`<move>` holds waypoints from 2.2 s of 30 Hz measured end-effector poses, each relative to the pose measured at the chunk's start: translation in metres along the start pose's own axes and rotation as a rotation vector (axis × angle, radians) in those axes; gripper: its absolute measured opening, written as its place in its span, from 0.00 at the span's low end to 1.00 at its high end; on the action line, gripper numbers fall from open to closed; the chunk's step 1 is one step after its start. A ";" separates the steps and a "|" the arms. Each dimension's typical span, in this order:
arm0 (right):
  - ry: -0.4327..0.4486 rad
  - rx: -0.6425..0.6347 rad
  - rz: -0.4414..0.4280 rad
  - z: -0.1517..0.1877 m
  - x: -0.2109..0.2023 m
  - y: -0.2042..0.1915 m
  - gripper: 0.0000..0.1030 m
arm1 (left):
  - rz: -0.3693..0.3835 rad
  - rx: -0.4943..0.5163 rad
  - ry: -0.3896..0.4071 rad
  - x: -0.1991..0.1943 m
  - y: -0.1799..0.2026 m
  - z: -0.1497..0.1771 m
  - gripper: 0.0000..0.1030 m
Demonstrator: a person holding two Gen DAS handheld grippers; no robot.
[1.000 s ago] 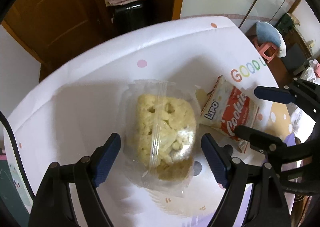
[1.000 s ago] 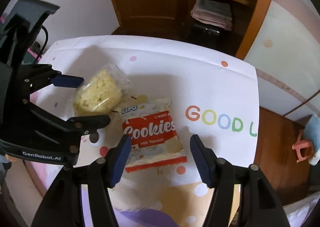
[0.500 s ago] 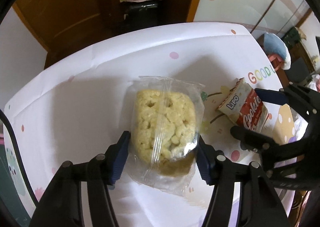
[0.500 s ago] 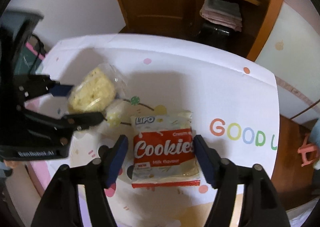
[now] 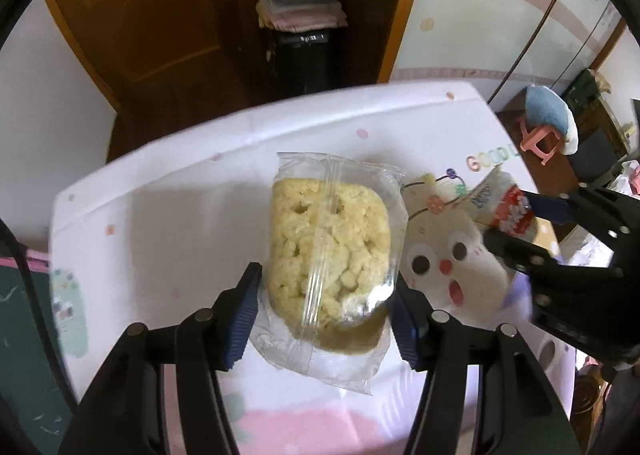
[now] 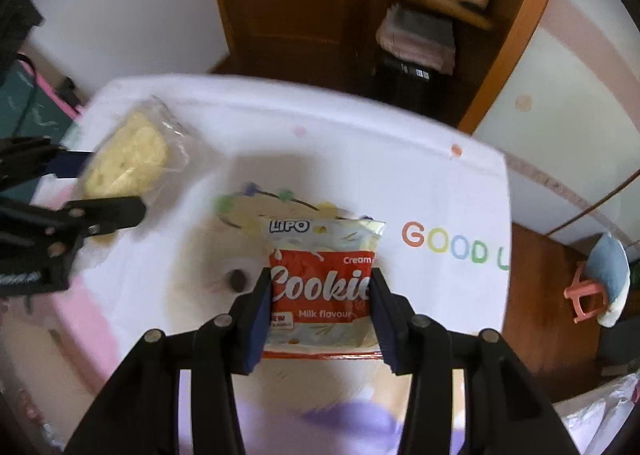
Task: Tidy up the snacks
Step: 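Carry both snacks over the white tray and release them inside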
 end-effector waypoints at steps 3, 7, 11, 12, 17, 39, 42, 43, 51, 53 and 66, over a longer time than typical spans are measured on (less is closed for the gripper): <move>0.087 -0.001 -0.030 0.016 -0.050 -0.015 0.44 | -0.001 -0.002 0.050 -0.041 -0.002 0.019 0.56; 0.218 -0.006 -0.102 0.053 -0.125 -0.046 0.44 | 0.020 0.012 0.134 -0.101 -0.001 0.061 0.56; 0.329 -0.031 -0.121 0.098 -0.187 -0.080 0.44 | 0.044 0.033 0.204 -0.161 0.005 0.118 0.56; 0.348 -0.032 -0.124 0.106 -0.198 -0.086 0.44 | 0.060 0.040 0.223 -0.175 0.010 0.133 0.56; 0.438 0.028 -0.117 0.155 -0.251 -0.112 0.44 | 0.084 0.051 0.306 -0.231 0.025 0.202 0.56; 0.401 0.229 -0.149 0.230 -0.225 -0.137 0.45 | 0.091 -0.089 0.358 -0.191 0.036 0.334 0.56; 0.358 0.226 -0.143 0.229 -0.212 -0.140 0.45 | 0.082 -0.085 0.330 -0.180 0.039 0.332 0.56; 0.342 0.224 -0.144 0.228 -0.208 -0.141 0.45 | 0.077 -0.085 0.325 -0.178 0.039 0.333 0.56; 0.308 0.249 -0.113 0.228 -0.196 -0.140 0.71 | 0.043 -0.092 0.374 -0.186 0.037 0.335 0.94; 0.316 0.267 -0.115 0.230 -0.198 -0.138 0.72 | 0.025 -0.099 0.380 -0.188 0.035 0.335 0.94; 0.327 0.262 -0.085 0.248 -0.217 -0.156 0.72 | -0.008 -0.146 0.374 -0.204 0.035 0.349 1.00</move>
Point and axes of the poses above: each gripper's, at about its wrist camera, not at the fingertips, and x roughly the way its jaws point, y to its right, z to its underside, the point moved 3 cm from there along x, roughly the way its jaws point, and after that the axes turned 11 degrees about -y, right-handed, at the moved point
